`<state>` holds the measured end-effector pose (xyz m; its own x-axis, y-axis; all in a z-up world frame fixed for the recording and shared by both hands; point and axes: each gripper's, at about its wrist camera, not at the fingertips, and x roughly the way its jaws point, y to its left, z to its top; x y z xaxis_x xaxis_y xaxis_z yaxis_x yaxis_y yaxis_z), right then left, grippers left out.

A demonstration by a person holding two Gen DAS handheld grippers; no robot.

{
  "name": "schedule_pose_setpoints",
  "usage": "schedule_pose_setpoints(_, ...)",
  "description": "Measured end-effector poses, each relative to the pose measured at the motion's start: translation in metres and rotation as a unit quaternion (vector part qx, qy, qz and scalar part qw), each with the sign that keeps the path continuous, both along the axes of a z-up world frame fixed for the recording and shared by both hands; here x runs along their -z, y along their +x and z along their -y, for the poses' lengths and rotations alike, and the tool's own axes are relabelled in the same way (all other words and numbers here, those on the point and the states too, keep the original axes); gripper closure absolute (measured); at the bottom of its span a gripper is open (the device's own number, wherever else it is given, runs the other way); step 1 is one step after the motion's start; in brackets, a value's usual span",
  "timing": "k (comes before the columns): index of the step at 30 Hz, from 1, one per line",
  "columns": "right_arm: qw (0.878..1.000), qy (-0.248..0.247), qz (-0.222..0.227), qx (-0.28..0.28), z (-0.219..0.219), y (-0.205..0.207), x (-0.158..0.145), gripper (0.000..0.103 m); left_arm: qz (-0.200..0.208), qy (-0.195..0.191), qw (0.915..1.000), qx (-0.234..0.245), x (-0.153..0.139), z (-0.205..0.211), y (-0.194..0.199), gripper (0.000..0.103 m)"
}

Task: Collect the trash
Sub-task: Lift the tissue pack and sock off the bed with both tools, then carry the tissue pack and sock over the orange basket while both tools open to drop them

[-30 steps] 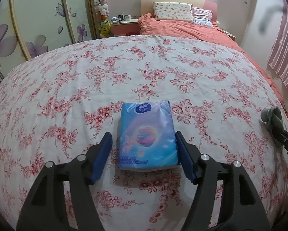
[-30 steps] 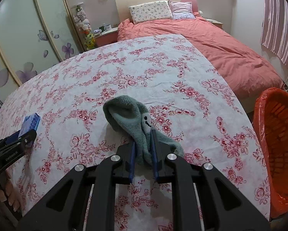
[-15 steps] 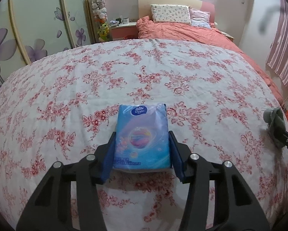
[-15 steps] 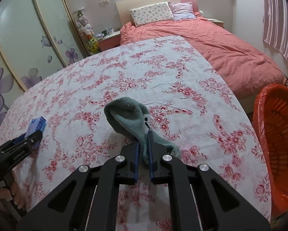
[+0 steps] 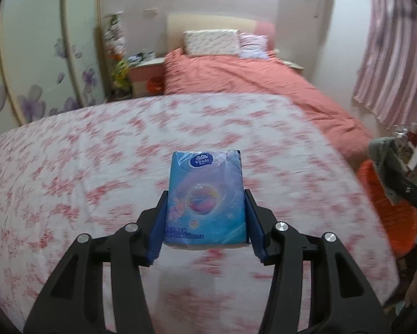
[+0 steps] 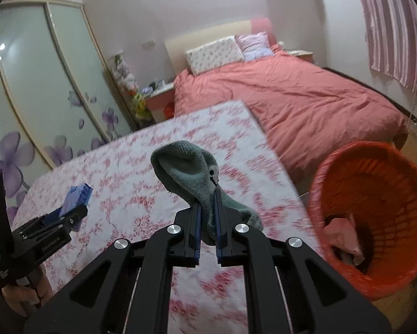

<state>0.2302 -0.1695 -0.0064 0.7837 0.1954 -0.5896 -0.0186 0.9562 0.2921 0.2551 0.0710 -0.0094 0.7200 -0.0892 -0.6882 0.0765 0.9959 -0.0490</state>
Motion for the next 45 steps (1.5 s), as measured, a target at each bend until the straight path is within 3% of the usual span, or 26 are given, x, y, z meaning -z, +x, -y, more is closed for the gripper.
schedule_pose_setpoints(7,0.998,0.01,0.034,0.054,0.052,-0.033,-0.016,0.095,0.027,-0.035,0.9955,0.084,-0.03,0.079,-0.027,0.053)
schedule_pose_setpoints(17,0.989,0.024,0.054,0.135,0.122,-0.055,-0.016,0.095,0.034,-0.052,0.9774,0.202,-0.039,0.199,-0.044,0.053)
schedule_pose_setpoints(27,0.98,0.05,0.07,0.18,0.164,-0.06,-0.011,0.095,0.027,-0.061,0.9619,0.265,-0.031,0.274,-0.04,0.052)
schedule_pose_setpoints(35,0.976,0.077,0.053,0.195,0.19,-0.044,0.006,0.093,0.003,-0.057,0.9572,0.284,-0.004,0.313,-0.018,0.049)
schedule_pose_setpoints(36,0.976,0.082,0.048,0.195,0.194,-0.041,0.009,0.09,-0.003,-0.056,0.9578,0.282,0.001,0.316,-0.014,0.048)
schedule_pose_setpoints(38,0.975,0.088,0.038,0.201,0.202,-0.036,0.016,0.069,-0.015,-0.054,0.959,0.278,0.01,0.317,-0.007,0.04)
schedule_pose_setpoints(45,0.974,0.069,0.033,0.214,0.196,-0.049,0.018,0.044,-0.025,-0.043,0.9674,0.248,0.024,0.295,0.001,0.029)
